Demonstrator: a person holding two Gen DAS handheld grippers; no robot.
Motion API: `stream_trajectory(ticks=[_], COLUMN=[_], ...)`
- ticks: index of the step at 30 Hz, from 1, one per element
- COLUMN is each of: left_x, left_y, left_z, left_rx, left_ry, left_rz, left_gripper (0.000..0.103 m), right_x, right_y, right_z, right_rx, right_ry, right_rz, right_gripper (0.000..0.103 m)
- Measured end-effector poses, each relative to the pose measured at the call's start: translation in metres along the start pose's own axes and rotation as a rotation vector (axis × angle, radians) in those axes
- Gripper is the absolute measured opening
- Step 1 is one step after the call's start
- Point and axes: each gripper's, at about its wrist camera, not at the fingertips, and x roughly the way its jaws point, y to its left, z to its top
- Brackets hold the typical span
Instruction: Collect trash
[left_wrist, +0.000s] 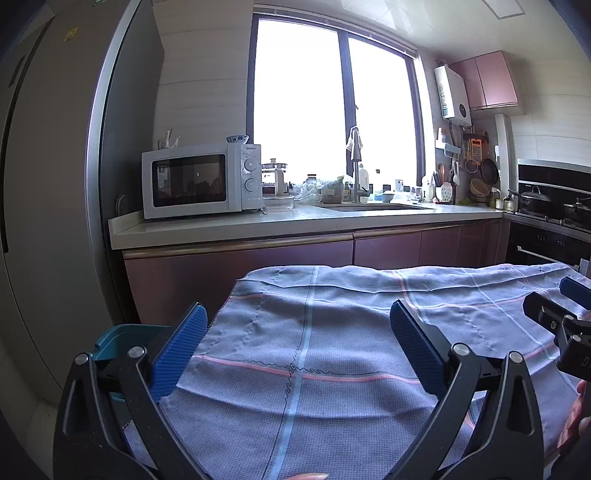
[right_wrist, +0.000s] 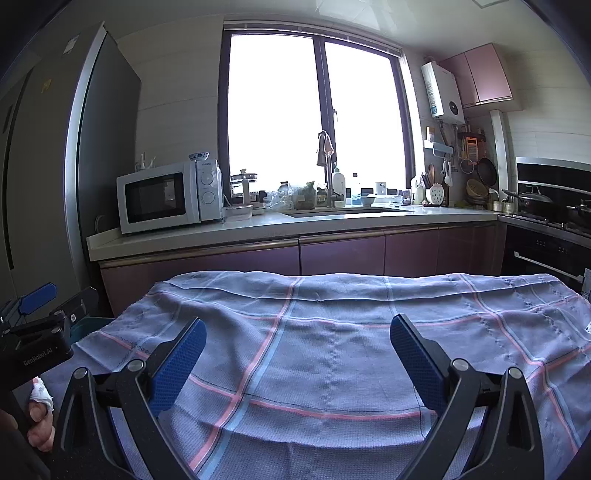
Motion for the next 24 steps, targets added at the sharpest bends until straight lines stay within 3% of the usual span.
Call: stream_trajectory(ticks=[24], left_x=[-0.0012], left_y=[0.0004], left_z=[0.0011], left_rx=[-0.005], left_ry=[-0.008], left_rz=[-0.001], left_gripper=[0.098], right_x=[-0.0003], right_y=[-0.0023], right_z=[0.0028], right_rx=[0.005], right_ry=[-0.010], right_rz=[0.000], right_gripper=[0.096])
